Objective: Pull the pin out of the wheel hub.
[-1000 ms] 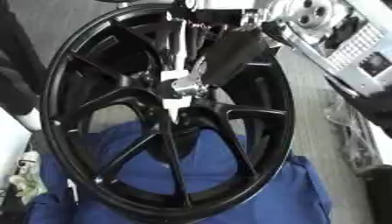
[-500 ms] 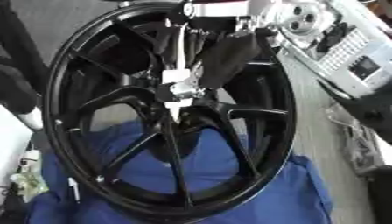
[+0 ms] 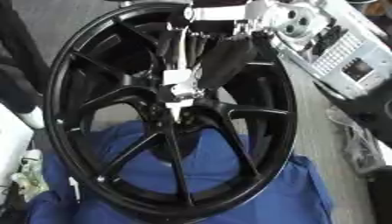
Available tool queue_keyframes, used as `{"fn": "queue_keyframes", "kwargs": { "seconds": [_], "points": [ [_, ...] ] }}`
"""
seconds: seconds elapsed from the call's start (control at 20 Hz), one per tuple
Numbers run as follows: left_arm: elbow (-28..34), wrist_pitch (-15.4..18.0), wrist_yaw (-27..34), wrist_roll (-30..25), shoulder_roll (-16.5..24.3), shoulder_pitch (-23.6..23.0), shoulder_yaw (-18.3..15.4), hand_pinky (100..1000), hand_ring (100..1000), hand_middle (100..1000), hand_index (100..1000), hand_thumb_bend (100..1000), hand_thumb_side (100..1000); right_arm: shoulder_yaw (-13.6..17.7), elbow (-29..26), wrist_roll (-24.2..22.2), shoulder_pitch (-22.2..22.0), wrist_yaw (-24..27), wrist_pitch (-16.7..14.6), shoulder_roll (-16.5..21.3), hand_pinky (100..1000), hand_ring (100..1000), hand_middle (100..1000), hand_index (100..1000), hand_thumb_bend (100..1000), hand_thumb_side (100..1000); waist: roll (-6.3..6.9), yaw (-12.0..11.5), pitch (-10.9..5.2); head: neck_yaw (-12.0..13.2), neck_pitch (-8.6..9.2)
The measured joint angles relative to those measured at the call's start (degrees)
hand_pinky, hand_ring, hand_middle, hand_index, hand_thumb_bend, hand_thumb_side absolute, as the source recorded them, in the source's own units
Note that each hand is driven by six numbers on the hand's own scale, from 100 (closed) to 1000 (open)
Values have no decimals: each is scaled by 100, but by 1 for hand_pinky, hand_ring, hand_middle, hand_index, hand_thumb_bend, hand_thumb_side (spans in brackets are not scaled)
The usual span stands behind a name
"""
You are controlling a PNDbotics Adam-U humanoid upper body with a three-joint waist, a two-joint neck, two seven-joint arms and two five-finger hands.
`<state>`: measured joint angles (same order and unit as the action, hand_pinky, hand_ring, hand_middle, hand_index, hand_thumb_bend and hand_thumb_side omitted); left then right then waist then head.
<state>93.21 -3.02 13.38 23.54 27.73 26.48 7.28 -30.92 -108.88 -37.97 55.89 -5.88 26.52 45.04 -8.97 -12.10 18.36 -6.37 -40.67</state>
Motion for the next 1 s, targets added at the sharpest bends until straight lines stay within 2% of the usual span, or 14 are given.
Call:
{"fn": "queue_keyframes", "kwargs": {
  "seconds": [0.55, 1.0],
  "points": [
    [0, -1, 0, -5, 0, 0, 0, 623, 777, 620, 643, 100, 830, -27, 103, -103, -32, -46, -90, 0, 715, 618, 638, 754, 520, 376, -1, 3, 0, 3, 0],
    [0, -1, 0, -5, 0, 1, 1, 623, 778, 621, 643, 100, 830, -90, 234, -133, -46, -105, -47, -16, 710, 614, 632, 749, 530, 339, -2, 1, 1, -6, 0]
  ]
}}
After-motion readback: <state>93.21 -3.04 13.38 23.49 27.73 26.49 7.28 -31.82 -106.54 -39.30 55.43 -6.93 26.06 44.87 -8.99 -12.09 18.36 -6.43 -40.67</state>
